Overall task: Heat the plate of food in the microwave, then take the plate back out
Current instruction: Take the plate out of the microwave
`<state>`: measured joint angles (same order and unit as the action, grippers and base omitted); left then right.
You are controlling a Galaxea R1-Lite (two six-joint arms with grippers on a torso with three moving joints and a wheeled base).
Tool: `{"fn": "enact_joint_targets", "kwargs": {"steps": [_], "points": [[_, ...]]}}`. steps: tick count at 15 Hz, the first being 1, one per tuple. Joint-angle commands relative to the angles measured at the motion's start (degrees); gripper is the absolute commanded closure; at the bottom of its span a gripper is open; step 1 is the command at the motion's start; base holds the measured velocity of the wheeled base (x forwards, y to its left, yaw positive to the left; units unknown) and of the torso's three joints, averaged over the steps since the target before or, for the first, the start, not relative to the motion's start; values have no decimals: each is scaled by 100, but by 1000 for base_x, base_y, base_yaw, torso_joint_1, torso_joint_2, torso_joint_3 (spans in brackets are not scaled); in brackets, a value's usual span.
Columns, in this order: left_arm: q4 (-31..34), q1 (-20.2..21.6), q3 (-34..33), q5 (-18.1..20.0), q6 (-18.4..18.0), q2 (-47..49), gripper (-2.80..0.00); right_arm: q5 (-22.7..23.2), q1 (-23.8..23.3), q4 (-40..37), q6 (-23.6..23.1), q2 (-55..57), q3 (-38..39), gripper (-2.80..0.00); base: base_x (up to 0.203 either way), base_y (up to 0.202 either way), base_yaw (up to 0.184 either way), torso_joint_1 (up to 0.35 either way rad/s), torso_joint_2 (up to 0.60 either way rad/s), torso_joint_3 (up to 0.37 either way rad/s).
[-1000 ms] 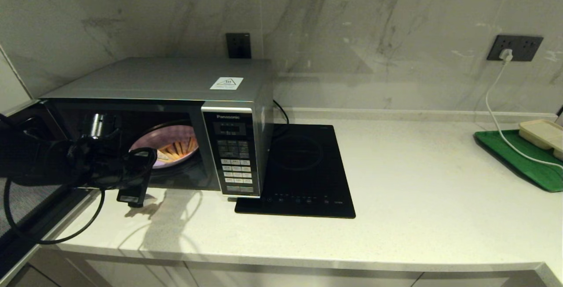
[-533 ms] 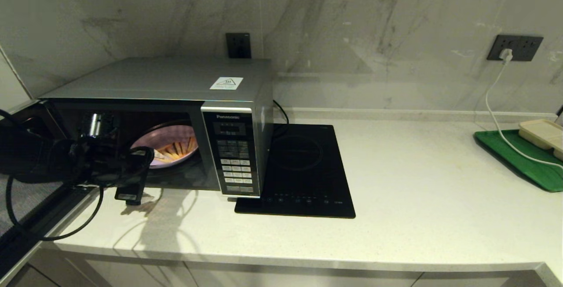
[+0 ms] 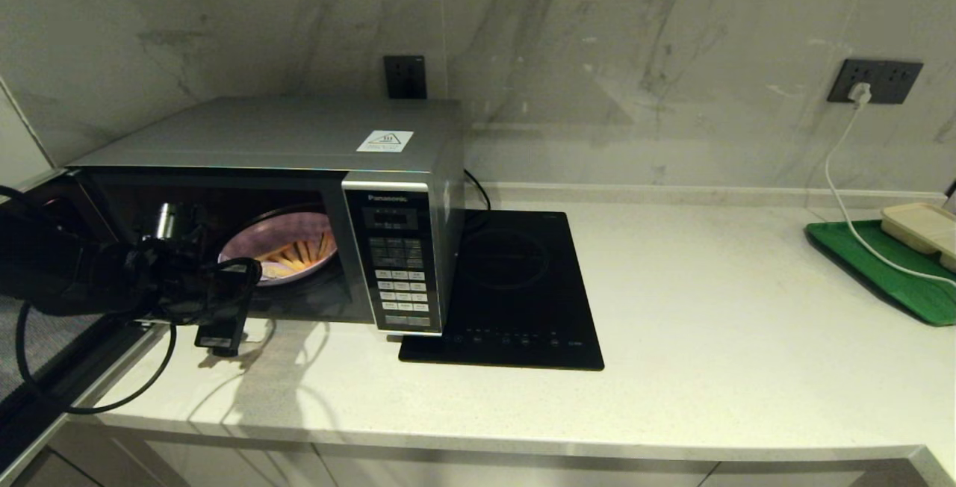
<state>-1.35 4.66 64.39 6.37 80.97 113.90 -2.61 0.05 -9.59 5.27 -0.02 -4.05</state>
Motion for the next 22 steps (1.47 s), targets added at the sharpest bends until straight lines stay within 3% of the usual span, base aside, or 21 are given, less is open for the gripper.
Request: {"fn": "enact_joint_targets", "kwargs": {"steps": [1,22], "points": [[17,0,-23,0,60,9,-280,-3,4,-7,7,2,0,0,0,0,0,0,0,0],[56,0,-400,-48,26,-387,-280,-3,4,-7,9,2,0,0,0,0,0,0,0,0]]}}
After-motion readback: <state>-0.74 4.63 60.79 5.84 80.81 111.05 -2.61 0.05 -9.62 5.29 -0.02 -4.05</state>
